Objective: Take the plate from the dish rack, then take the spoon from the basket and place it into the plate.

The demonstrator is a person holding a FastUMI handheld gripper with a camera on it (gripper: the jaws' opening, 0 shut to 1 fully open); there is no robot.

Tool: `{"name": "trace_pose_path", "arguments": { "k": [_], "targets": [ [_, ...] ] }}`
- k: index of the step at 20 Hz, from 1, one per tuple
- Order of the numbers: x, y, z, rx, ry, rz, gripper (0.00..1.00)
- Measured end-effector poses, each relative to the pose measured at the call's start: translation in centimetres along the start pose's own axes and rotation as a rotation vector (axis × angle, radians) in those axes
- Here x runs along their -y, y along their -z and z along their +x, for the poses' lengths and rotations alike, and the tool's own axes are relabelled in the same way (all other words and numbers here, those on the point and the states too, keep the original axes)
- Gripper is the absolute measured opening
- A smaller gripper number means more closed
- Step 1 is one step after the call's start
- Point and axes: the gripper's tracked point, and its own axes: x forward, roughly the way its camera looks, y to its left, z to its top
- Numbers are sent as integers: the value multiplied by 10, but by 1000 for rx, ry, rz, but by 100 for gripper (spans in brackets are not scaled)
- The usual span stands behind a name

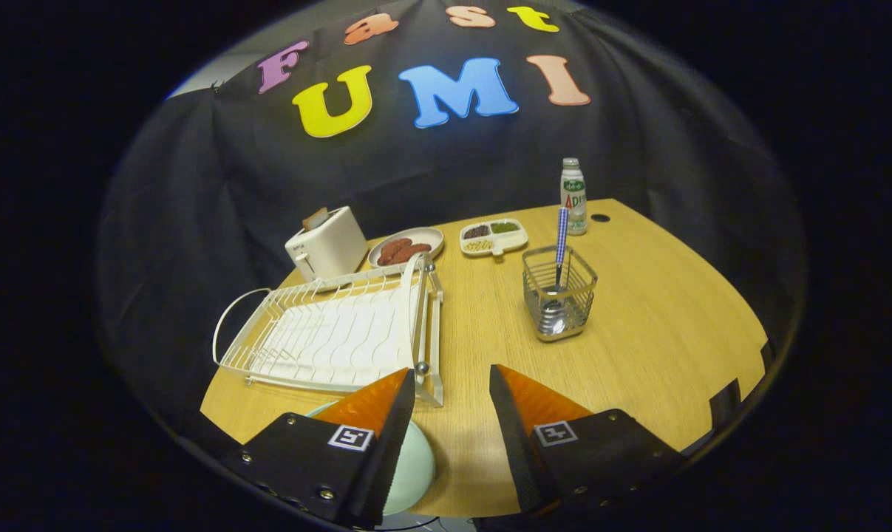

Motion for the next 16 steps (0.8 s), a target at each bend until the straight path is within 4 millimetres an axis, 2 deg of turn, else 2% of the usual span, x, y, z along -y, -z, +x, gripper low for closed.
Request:
{"name": "trace_pose_path", "arguments": {
  "k": [3,8,11,16],
  "targets": [
    [13,-40,-1,82,48,-19,65],
    [36,-88,3,162,127,-50,65],
    [56,-105,12,172,181,-65,65],
    [89,-115,42,141,253,-47,65]
  ]
}}
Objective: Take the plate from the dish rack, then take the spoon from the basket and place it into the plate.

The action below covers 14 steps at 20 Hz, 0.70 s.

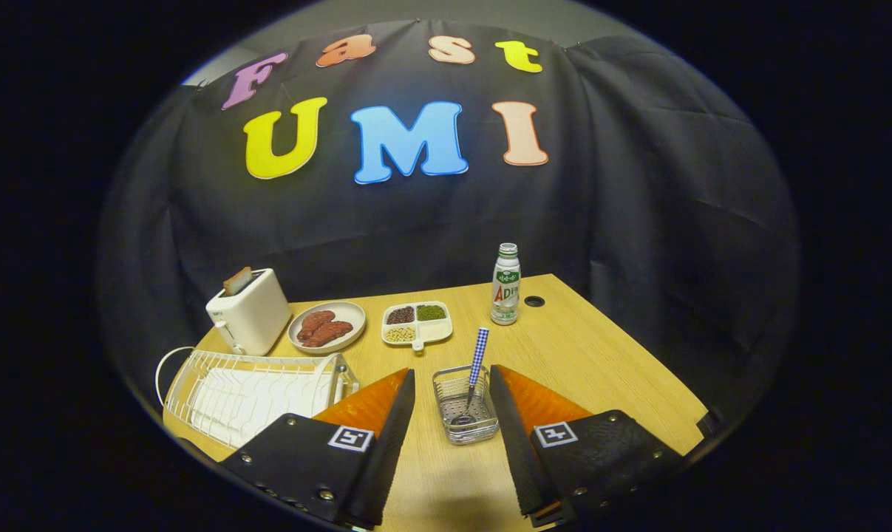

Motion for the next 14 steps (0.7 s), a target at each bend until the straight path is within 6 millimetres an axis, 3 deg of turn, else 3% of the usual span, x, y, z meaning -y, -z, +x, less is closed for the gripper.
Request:
{"name": "trace_pose_path", "arguments": {
  "k": [6,14],
  "targets": [
    [20,-1,53,-44,67,7,65],
    [26,23,130,-131,82,63,65]
  ]
}}
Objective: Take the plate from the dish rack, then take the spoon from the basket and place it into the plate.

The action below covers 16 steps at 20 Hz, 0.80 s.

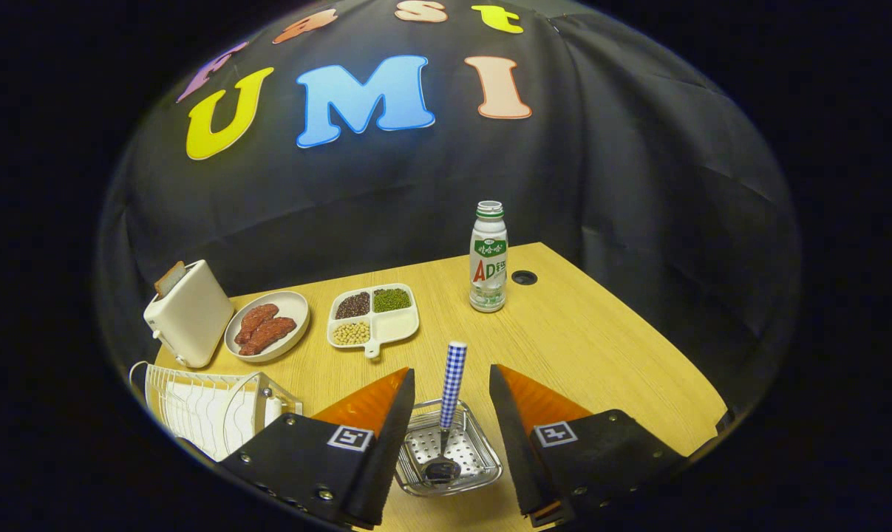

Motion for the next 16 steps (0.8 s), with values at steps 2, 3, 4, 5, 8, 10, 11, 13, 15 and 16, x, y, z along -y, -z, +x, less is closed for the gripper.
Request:
{"name": "trace_pose_path", "arguments": {
  "k": [2,3,4,5,8,10,11,13,15,16],
  "targets": [
    [0,3,14,-19,2,11,64],
    [0,5,21,-29,3,13,64],
    [0,7,24,-40,-3,15,64],
    [-4,10,29,-50,-14,20,59],
    [-11,14,33,-72,-48,9,30],
    [-13,14,37,-66,-64,1,15],
    [-15,13,38,-64,-76,-2,15],
    [-15,9,33,-52,-69,-14,8],
    [-16,-2,25,-24,-53,-29,8],
    [-16,-6,19,-6,-44,-42,8]
  ]
}}
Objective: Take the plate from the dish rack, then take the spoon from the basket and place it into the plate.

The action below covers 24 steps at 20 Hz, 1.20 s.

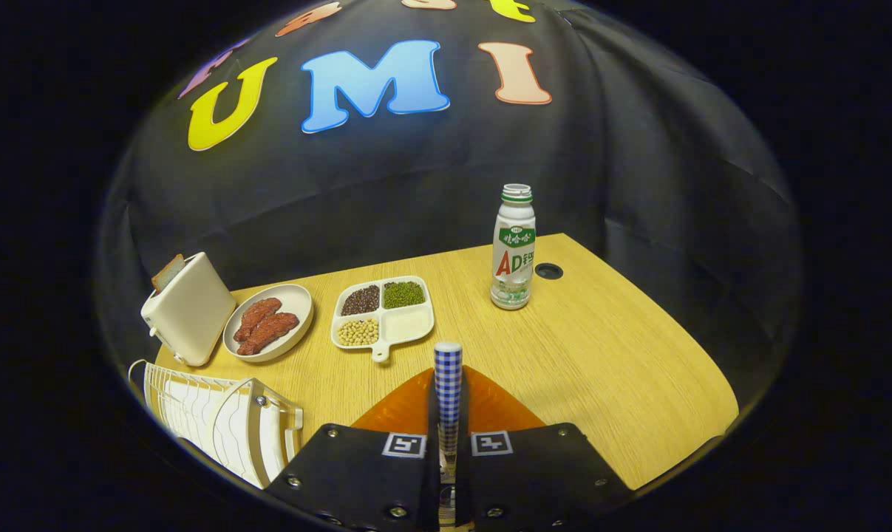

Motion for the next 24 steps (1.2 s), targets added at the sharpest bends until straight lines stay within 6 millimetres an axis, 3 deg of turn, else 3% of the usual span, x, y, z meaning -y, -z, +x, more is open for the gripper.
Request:
{"name": "trace_pose_path", "arguments": {
  "k": [8,14,19,24],
  "targets": [
    [-13,-45,-78,145,52,-73,8],
    [-45,-65,-154,239,36,-143,8],
    [-97,-48,-221,277,-38,-204,8],
    [-160,6,-264,248,-173,-233,8]
  ]
}}
